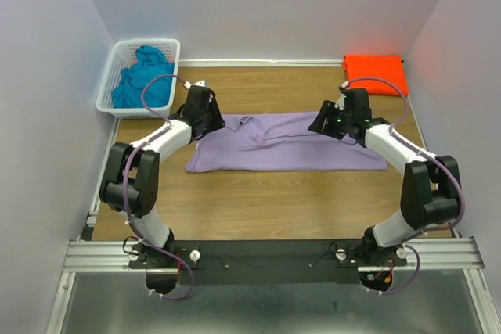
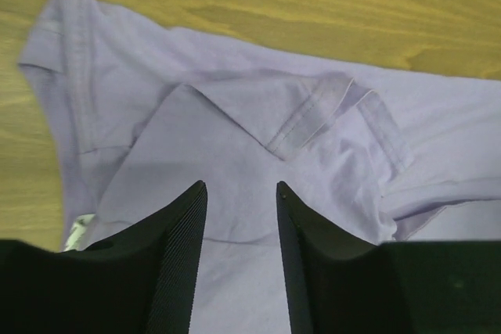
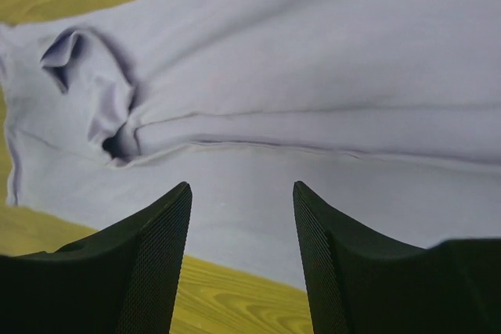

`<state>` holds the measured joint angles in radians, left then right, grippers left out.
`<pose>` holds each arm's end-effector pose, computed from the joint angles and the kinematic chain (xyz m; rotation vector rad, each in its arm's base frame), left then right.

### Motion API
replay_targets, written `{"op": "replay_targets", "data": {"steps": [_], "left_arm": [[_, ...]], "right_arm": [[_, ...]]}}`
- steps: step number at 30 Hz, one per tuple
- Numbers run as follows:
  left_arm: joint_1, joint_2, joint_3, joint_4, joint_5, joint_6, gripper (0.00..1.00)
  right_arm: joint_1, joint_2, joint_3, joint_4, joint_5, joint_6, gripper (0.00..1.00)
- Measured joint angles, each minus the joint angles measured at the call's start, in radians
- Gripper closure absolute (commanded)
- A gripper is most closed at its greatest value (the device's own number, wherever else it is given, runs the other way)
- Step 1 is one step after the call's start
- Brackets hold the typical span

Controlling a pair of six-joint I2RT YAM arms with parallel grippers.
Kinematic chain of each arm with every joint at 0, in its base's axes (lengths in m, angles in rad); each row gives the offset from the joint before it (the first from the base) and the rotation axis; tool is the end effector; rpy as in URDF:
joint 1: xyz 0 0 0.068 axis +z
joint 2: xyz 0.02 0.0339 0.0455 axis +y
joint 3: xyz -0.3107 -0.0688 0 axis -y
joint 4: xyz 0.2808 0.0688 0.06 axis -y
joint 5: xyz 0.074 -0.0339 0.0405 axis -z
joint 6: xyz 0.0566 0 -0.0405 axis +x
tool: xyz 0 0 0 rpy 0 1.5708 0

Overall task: Fold and stack the t-shirts
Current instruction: Fold the tshirt

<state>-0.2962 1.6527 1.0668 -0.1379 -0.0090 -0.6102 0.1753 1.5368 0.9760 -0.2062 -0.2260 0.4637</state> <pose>0.3927 -0.1193 0.2314 -0.3702 2.3081 -0.4519 0.3642 0.0774 0.2358 0.2288 2.3761 0.5752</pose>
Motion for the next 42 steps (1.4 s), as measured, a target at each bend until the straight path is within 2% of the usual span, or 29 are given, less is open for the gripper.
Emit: {"op": "replay_targets", "data": {"steps": [2, 8, 24, 28, 36, 39, 40, 42], "left_arm": [[-0.01, 0.058, 0.017, 0.006, 0.014, -0.006, 0.57], [-0.033, 0.172, 0.078, 0.024, 0.034, -0.031, 0.57], [-0.085, 0.294, 0.168, 0.033, 0.044, -0.069, 0.54], [-0.092, 0.298, 0.175, 0.03, 0.043, -0.069, 0.62], [-0.097, 0.298, 0.176, 0.026, 0.042, -0.066, 0.89], [-0.097, 0.298, 0.177, 0.024, 0.025, -0.06, 0.92], [-0.097, 0.298, 0.177, 0.024, 0.021, -0.059, 0.96], [-0.097, 0.298, 0.177, 0.024, 0.015, -0.055, 0.96]], "right_arm": [[0.035, 0.044, 0.026, 0.025, -0.028, -0.013, 0.4], [0.097, 0.167, 0.114, 0.083, -0.072, -0.039, 0.41], [0.128, 0.329, 0.235, 0.128, -0.135, -0.079, 0.41], [0.141, 0.376, 0.286, 0.132, -0.155, -0.085, 0.41], [0.179, 0.46, 0.363, 0.141, -0.185, -0.092, 0.41], [0.191, 0.488, 0.378, 0.144, -0.194, -0.092, 0.41], [0.196, 0.497, 0.381, 0.145, -0.197, -0.091, 0.41], [0.202, 0.511, 0.383, 0.15, -0.203, -0.091, 0.41]]}}
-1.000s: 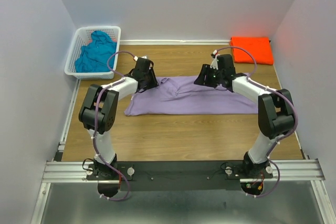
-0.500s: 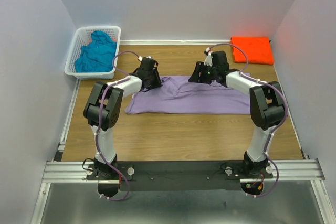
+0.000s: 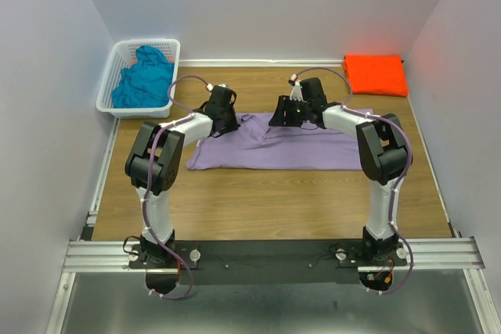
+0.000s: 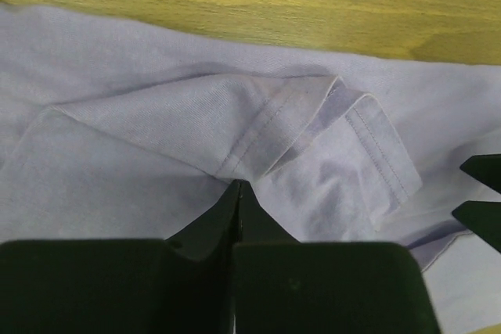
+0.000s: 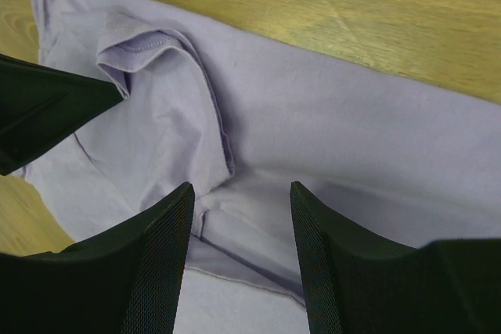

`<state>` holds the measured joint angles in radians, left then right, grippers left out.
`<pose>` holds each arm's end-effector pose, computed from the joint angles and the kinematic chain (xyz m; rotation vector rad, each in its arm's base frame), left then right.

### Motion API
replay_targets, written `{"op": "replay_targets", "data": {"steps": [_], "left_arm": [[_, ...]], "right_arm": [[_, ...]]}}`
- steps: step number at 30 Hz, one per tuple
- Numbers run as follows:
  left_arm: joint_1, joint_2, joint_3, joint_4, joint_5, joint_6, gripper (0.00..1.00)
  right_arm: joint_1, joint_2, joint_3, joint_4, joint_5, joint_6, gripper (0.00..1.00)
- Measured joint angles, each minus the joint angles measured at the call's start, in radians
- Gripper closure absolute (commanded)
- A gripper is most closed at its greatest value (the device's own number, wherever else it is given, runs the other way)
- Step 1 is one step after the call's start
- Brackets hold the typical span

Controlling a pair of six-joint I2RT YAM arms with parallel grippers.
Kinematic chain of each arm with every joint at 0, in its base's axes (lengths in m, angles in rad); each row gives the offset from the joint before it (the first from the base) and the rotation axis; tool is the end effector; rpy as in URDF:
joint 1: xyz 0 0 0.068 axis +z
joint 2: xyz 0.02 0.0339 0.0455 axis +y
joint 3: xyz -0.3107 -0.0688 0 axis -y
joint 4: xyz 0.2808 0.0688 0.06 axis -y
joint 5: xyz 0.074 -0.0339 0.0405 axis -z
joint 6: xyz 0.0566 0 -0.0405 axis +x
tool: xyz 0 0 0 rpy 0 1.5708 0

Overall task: Fold and stack the t-shirts
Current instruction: Fold the tshirt

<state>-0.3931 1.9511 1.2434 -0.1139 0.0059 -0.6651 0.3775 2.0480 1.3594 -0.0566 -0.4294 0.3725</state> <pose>0.4402 -0.1829 0.1694 -0.3297 2.4305 -0.4930 0.4653 0.2098 0.1723 -0.2336 2.3831 0.8661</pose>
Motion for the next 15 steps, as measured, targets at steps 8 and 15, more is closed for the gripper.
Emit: {"op": "replay_targets", "data": {"steps": [8, 15], "left_arm": [[-0.013, 0.0, 0.0, -0.002, -0.053, 0.031, 0.49], [-0.089, -0.001, 0.024, -0.041, -0.207, 0.126, 0.4]], "right_arm": [[0.016, 0.03, 0.004, 0.01, -0.008, 0.0, 0.41], [0.016, 0.029, -0.003, 0.015, -0.006, -0.01, 0.41]]}}
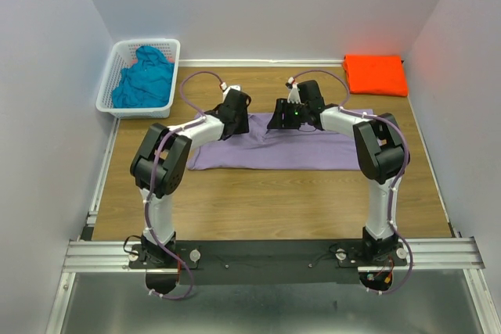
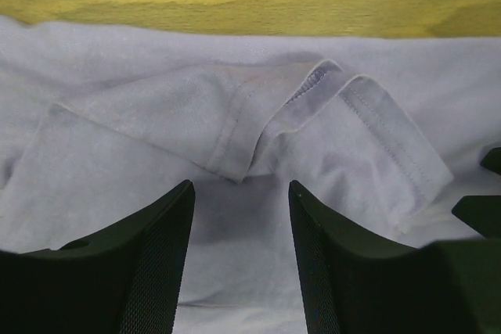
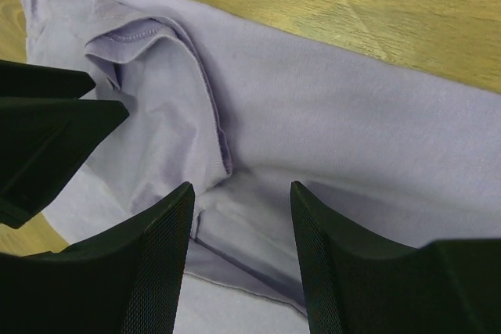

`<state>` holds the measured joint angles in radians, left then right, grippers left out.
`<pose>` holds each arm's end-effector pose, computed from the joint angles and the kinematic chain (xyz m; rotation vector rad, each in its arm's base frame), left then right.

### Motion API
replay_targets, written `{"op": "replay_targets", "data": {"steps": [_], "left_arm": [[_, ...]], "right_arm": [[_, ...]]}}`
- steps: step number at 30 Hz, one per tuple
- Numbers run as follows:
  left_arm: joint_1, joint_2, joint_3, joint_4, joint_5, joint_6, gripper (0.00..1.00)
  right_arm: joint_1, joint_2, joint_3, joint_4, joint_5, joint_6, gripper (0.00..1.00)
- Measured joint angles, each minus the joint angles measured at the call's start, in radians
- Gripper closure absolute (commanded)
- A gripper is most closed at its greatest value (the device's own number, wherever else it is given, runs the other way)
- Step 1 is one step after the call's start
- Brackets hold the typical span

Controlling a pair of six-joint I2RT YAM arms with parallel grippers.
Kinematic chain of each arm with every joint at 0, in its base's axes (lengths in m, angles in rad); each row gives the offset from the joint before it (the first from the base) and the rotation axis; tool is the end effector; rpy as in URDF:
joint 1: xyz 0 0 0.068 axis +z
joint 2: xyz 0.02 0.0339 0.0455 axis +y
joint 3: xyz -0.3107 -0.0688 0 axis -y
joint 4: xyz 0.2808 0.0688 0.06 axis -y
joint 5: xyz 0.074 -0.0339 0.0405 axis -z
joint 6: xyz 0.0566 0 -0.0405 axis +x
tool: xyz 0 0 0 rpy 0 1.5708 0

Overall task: Fold and stack the t-shirts
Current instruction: Fold the tshirt

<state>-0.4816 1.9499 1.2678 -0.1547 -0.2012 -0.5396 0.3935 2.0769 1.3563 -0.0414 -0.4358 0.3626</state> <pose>0.4284 -0.2112 0.1756 -0.1625 2.3935 -0.2392 0.4636 0.2183 0.1585 -0.2647 2.3984 0.8738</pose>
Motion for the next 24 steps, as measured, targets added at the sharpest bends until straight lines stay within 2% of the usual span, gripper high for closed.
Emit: {"op": "replay_targets", "data": {"steps": [10, 24], "left_arm": [[-0.045, 0.002, 0.057, -0.037, -0.235, 0.155, 0.44], [-0.066, 0.048, 0.073, -0.004, -0.232, 0.275, 0.44]], "right_arm": [[0.0, 0.0, -0.001, 0.004, 0.0, -0.006, 0.41], [0.0, 0.0, -0.001, 0.011, -0.001, -0.006, 0.41]]}}
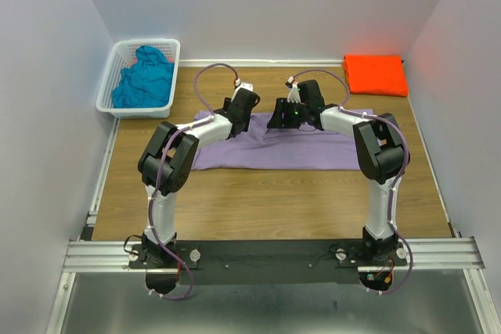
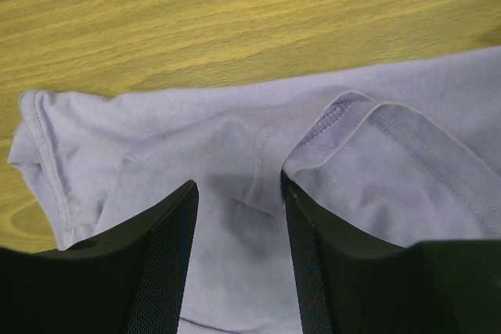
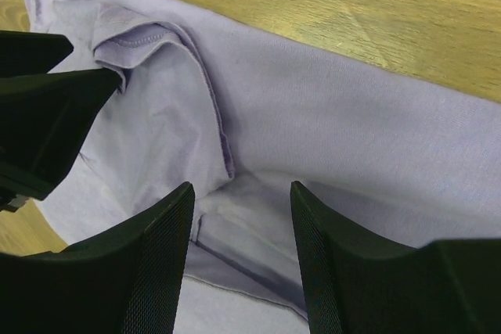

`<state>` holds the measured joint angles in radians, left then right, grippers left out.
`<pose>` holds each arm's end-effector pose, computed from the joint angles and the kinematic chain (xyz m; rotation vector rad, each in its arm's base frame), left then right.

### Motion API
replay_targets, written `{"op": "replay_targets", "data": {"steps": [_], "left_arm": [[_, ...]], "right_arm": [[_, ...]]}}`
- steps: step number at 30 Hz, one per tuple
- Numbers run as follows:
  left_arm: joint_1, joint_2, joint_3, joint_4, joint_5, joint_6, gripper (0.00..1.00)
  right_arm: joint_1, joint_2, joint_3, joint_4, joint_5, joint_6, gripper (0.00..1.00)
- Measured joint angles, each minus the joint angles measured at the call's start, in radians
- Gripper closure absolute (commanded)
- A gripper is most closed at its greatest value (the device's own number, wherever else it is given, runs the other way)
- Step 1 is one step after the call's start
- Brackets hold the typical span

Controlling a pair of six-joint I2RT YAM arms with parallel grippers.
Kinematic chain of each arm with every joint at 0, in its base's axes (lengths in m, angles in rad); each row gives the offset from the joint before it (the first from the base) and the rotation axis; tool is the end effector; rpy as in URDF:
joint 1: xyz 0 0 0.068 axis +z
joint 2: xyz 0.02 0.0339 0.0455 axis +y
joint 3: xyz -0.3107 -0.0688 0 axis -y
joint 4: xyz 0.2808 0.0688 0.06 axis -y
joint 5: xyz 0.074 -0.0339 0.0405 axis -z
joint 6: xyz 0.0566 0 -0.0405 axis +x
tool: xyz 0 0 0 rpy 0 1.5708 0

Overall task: Fold and stack the t-shirts
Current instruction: Fold the tshirt

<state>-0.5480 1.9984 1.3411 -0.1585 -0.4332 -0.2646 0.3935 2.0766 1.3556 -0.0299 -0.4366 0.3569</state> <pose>0.4338 -0.2369 0.1809 0.1254 2.2917 0.1039 0.4643 0.2187 0.1595 -0.2741 2.3850 0.8738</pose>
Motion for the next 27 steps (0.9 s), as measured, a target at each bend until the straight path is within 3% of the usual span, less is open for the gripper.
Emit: {"op": "replay_targets", "data": {"steps": [21, 27], "left_arm": [[-0.012, 0.027, 0.014, 0.037, 0.043, 0.082, 0.45], [-0.012, 0.027, 0.014, 0.037, 0.024, 0.087, 0.57]], "right_arm": [[0.0, 0.0, 0.0, 0.006, -0.003, 0.0, 0.41], [0.0, 0.0, 0.0, 0.006, -0.007, 0.0, 0.41]]}}
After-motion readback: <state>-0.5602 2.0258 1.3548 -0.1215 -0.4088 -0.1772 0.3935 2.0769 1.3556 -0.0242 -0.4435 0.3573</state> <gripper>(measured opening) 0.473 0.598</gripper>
